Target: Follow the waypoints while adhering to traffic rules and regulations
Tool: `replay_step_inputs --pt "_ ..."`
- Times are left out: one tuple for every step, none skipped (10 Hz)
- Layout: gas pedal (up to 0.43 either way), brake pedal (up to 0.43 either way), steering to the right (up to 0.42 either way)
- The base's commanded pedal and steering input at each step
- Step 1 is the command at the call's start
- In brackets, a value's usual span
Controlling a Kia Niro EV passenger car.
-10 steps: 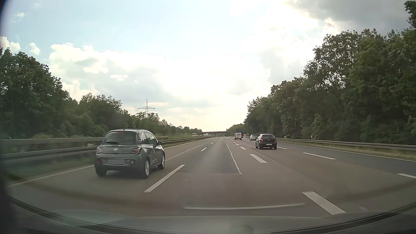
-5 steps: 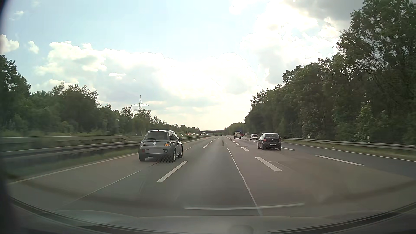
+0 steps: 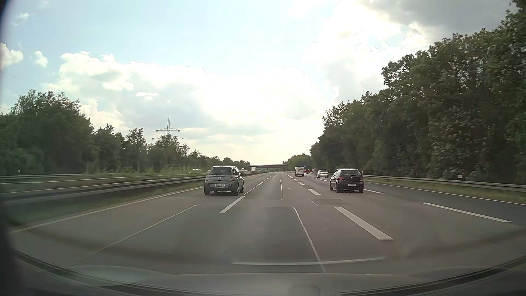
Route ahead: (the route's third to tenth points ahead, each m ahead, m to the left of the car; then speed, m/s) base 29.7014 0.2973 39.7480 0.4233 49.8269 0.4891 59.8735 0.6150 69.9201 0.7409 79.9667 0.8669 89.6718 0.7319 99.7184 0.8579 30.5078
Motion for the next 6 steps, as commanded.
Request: replay_step_inputs --pt "0.299 0.030 0.000" --pt "0.299 0.030 0.000" --pt "0.299 0.030 0.000" --pt "0.299 0.030 0.000" --pt "0.299 0.030 0.000" --pt "0.299 0.037 -0.001"
